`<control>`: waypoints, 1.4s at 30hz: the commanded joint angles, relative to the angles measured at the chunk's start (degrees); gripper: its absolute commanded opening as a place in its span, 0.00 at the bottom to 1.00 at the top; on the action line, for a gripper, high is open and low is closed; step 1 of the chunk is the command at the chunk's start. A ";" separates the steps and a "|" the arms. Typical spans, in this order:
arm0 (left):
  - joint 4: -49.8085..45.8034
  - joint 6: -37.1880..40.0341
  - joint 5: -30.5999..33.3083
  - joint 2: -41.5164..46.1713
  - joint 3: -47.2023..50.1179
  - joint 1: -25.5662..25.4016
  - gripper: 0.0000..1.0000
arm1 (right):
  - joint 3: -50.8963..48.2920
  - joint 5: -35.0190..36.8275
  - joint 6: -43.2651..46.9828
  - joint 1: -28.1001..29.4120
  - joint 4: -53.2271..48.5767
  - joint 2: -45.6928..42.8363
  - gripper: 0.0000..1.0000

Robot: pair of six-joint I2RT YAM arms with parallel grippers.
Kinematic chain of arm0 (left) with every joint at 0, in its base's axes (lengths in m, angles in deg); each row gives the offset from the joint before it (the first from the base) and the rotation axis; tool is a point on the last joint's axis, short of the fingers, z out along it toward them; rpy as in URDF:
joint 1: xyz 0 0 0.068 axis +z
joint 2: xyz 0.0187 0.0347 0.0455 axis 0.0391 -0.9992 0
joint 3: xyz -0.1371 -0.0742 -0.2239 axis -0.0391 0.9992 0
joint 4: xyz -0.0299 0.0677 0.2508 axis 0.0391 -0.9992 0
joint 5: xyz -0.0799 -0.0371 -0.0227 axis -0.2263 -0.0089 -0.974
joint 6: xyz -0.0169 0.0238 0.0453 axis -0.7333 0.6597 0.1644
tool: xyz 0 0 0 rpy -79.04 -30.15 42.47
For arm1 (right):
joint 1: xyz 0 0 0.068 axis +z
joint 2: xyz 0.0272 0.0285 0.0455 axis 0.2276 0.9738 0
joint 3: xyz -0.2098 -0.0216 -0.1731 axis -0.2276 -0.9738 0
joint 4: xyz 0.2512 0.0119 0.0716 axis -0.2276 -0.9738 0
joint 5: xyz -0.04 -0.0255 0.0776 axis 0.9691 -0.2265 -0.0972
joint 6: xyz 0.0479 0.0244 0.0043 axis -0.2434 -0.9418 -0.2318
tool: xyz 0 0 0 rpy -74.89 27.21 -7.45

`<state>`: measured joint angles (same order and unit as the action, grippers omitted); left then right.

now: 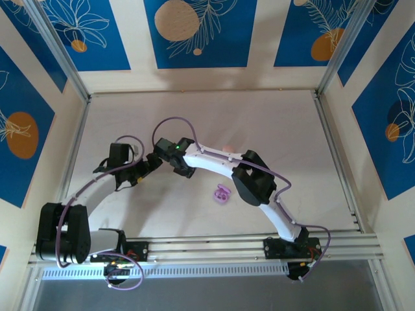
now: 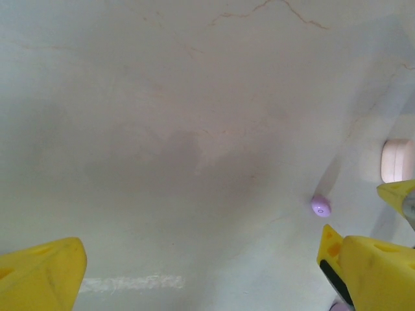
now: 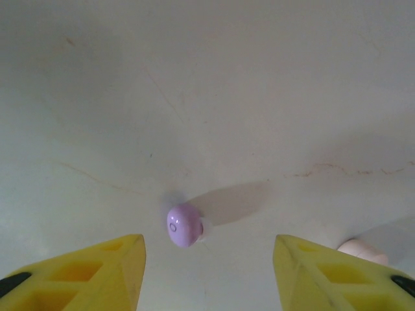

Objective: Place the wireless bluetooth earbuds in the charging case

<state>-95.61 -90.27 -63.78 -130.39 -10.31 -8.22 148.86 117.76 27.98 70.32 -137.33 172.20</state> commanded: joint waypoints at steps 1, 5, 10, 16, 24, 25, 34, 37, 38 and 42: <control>-0.07 2.02 -2.01 1.03 -0.22 0.56 1.00 | 2.24 2.08 0.29 1.24 -3.19 3.08 0.55; -1.56 3.09 -1.61 1.46 -0.27 1.99 1.00 | 2.50 1.59 -0.59 1.58 -3.17 3.57 0.55; -2.78 3.75 -1.94 1.94 -0.74 3.03 1.00 | 2.51 1.30 -1.31 1.74 -3.60 5.03 0.55; -3.78 4.09 -1.74 2.40 -1.05 3.34 1.00 | 3.45 1.87 -1.68 1.78 -4.12 6.28 0.55; -3.93 4.10 -1.92 2.51 -1.05 3.43 1.00 | 3.70 3.06 -2.04 1.75 -4.30 6.73 0.49; -3.94 4.10 -1.92 2.51 -1.05 3.43 1.00 | 3.79 3.06 -2.10 1.74 -4.35 6.75 0.49; -3.99 4.18 -2.18 2.58 -1.16 3.43 1.00 | 4.17 3.36 -3.28 1.49 -5.62 7.28 0.44; -3.77 4.10 -2.27 2.63 -0.91 3.43 1.00 | 4.16 3.33 -3.53 1.46 -5.71 7.27 0.42; -3.66 4.07 -2.35 2.68 -0.92 3.43 1.00 | 4.23 3.33 -3.63 1.47 -5.71 7.32 0.42; -3.80 4.06 -2.32 2.82 -0.81 3.43 1.00 | 4.59 3.48 -3.59 1.28 -5.58 7.60 0.41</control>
<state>-99.98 -87.27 -64.20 -128.81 -10.33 -5.23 151.92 120.34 24.76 71.31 -141.46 177.93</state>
